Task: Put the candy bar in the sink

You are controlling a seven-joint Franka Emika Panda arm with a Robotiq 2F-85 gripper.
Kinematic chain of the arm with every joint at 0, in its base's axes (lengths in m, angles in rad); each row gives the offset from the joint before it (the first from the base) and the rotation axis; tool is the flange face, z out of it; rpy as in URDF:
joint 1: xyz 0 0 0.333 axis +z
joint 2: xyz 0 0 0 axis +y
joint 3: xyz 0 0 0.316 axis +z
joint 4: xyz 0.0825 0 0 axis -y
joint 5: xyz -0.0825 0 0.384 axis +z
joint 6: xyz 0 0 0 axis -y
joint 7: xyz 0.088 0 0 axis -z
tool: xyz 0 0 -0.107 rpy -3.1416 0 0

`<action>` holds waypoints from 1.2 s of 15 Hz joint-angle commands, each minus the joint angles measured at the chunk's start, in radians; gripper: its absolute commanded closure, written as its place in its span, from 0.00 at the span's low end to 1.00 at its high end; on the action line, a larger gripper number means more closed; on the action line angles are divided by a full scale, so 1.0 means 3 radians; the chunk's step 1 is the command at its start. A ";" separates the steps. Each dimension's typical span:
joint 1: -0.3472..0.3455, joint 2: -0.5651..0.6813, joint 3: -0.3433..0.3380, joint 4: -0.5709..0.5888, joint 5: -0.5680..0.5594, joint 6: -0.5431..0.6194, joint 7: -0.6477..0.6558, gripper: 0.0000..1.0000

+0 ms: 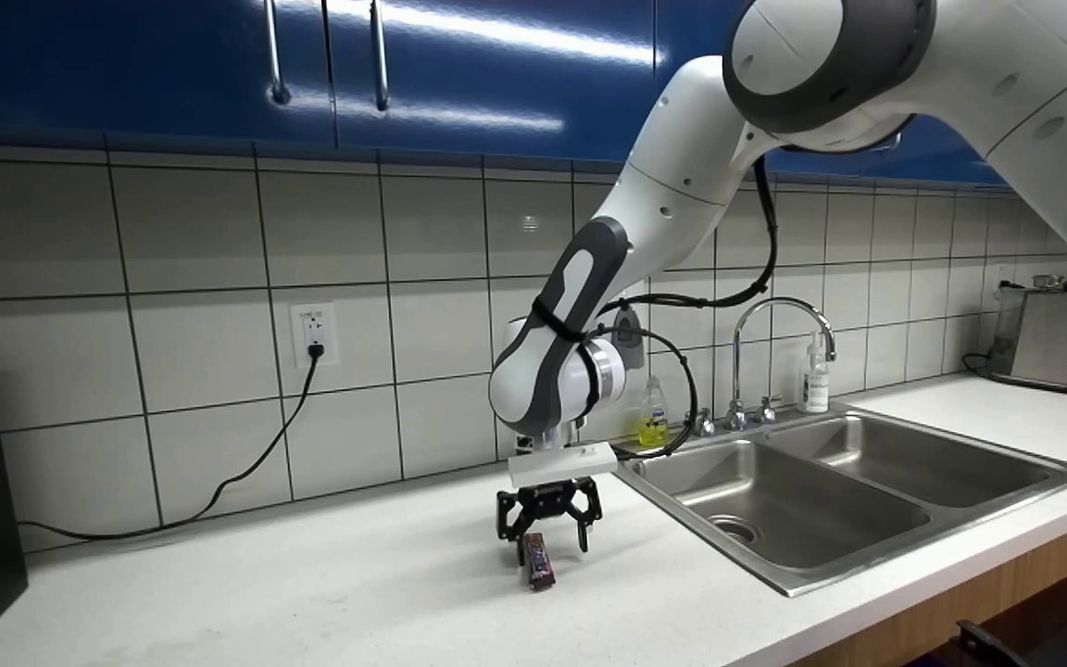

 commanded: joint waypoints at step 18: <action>-0.0027 -0.0039 0.0010 0.0110 -0.0039 -0.0114 0.0056 0.94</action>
